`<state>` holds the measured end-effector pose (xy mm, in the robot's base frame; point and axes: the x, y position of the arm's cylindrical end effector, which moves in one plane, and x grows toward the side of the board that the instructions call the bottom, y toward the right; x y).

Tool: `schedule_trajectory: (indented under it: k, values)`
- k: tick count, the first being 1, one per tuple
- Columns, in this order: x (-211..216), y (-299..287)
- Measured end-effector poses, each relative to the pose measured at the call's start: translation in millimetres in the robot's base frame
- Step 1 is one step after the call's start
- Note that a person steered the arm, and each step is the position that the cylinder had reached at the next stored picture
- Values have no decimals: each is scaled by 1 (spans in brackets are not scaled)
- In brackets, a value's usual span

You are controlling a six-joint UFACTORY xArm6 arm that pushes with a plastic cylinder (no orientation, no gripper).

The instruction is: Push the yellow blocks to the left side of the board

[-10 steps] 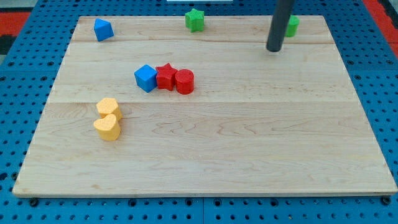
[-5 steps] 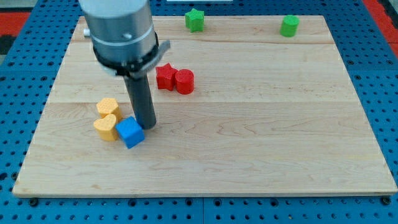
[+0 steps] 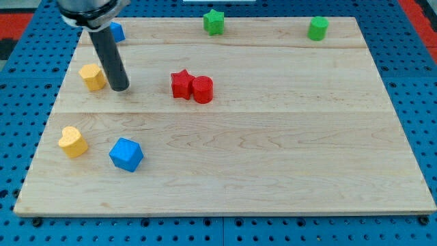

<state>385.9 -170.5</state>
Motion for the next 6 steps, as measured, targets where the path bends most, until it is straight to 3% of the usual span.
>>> schedule_trajectory:
  k: [4, 6]
  values:
    - [-1, 5]
    - [49, 39]
